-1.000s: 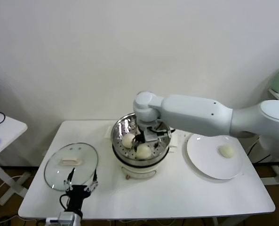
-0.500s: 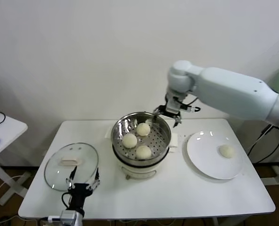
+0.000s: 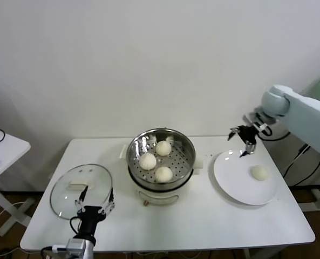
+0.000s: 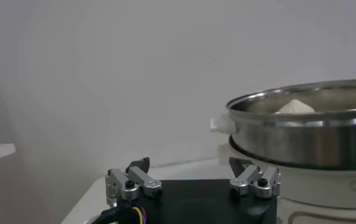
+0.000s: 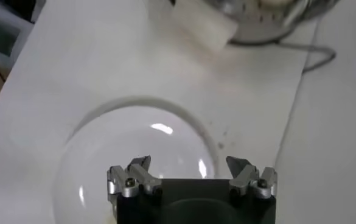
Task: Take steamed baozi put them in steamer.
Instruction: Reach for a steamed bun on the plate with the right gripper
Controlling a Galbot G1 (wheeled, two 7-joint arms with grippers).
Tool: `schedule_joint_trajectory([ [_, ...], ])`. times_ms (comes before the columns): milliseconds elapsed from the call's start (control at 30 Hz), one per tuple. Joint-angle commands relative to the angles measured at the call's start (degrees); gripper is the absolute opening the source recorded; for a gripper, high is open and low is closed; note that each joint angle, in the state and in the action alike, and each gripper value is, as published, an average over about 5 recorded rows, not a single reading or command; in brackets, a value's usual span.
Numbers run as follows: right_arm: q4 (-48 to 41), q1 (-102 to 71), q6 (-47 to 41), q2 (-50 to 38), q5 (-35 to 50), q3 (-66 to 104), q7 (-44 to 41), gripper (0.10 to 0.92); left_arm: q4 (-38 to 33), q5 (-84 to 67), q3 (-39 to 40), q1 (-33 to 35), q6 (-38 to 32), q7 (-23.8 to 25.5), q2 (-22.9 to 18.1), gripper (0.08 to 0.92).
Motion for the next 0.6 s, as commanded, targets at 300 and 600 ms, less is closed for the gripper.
schedule_joint_trajectory([
  [300,-22.1,-20.3,2.9,4.9,-22.9,24.2,1.2,0.823,-1.5,-0.1,-0.8,1.2,0.0,0.0,-0.6,0.823],
  [600,-29.0,-21.4,2.7,8.7,-23.9,27.4,1.6,0.823,-0.6,-0.2,-1.2,0.7,0.2,0.1,-0.4,0.823],
])
